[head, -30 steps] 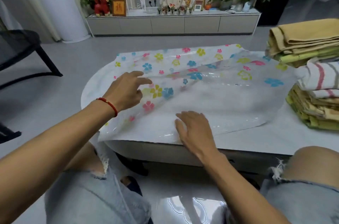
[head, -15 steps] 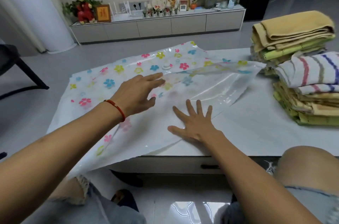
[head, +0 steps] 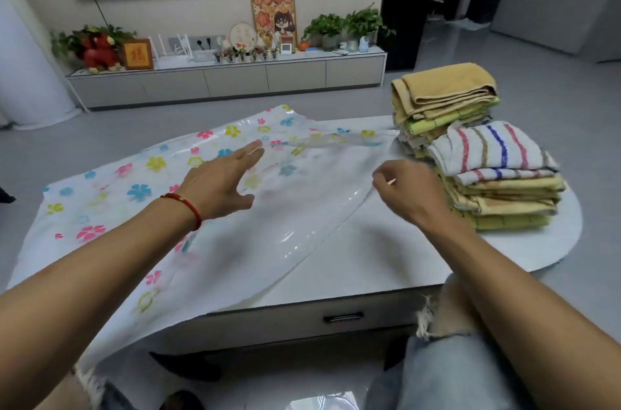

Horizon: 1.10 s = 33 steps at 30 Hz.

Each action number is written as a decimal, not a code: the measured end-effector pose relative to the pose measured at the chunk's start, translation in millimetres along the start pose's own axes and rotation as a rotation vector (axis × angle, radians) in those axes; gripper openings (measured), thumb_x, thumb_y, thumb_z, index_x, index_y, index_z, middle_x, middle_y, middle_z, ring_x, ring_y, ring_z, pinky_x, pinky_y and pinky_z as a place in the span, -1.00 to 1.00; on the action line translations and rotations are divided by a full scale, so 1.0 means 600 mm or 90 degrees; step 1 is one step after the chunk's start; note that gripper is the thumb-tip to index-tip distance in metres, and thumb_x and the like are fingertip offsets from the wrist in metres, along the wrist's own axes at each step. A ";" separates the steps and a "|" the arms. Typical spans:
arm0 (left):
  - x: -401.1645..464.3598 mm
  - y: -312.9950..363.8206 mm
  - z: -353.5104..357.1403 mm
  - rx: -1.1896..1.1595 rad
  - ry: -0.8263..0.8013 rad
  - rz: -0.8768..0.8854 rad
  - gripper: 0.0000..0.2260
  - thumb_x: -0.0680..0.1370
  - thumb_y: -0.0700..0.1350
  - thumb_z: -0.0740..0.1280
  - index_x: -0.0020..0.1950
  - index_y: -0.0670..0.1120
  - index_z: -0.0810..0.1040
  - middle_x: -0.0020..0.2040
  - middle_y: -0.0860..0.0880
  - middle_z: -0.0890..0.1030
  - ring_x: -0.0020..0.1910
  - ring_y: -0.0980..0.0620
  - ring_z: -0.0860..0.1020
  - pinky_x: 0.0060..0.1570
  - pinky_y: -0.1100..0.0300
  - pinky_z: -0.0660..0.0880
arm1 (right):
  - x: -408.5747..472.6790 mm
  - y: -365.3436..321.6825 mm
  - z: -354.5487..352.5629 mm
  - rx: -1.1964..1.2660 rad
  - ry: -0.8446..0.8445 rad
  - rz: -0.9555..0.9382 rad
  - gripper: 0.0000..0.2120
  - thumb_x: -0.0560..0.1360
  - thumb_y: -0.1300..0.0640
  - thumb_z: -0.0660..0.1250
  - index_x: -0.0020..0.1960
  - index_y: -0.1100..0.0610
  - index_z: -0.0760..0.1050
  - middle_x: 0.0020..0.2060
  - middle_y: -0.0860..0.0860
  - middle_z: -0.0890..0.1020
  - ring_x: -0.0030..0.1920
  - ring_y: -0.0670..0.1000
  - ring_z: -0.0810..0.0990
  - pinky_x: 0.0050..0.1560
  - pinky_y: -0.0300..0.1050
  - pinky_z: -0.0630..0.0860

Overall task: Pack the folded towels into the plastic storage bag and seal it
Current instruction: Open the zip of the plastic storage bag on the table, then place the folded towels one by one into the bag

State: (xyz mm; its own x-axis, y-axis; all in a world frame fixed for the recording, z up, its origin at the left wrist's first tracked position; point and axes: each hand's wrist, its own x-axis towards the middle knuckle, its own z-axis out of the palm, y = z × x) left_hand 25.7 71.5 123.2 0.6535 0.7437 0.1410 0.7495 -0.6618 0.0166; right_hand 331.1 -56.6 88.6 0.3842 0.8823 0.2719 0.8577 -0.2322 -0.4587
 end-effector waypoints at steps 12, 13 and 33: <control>0.041 0.023 -0.019 -0.049 0.089 -0.060 -0.15 0.40 0.11 0.51 0.58 0.00 0.17 0.58 0.04 0.19 0.42 -0.19 0.35 0.30 -0.22 0.43 | 0.138 0.268 -0.145 -0.275 -0.022 0.447 -0.63 0.63 0.11 0.10 0.39 0.02 0.47 0.35 0.22 0.52 0.39 0.29 0.39 0.38 0.24 0.22; 0.041 0.022 -0.021 -0.052 0.085 -0.063 -0.15 0.40 0.11 0.52 0.58 0.00 0.17 0.58 0.04 0.19 0.43 -0.20 0.35 0.30 -0.23 0.42 | 0.137 0.273 -0.143 -0.313 -0.023 0.424 -0.66 0.63 0.10 0.13 0.36 0.02 0.50 0.32 0.20 0.55 0.36 0.28 0.42 0.36 0.23 0.25; 0.035 0.017 -0.079 -0.041 0.022 -0.080 -0.07 0.38 -0.06 0.52 0.60 0.01 0.02 0.62 0.05 0.03 0.39 -0.24 0.34 0.28 -0.17 0.45 | 0.086 0.062 -0.129 0.591 -0.547 0.126 -0.55 0.52 0.29 0.35 0.33 -0.06 0.62 0.16 0.09 0.73 0.13 0.18 0.73 0.01 0.09 0.67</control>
State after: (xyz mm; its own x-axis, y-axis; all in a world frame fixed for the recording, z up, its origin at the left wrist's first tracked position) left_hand 42.2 75.6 173.2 0.5495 0.8185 0.1674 0.8165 -0.5686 0.0998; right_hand 409.2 -51.5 150.9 -0.1642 0.9259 -0.3402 0.1193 -0.3237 -0.9386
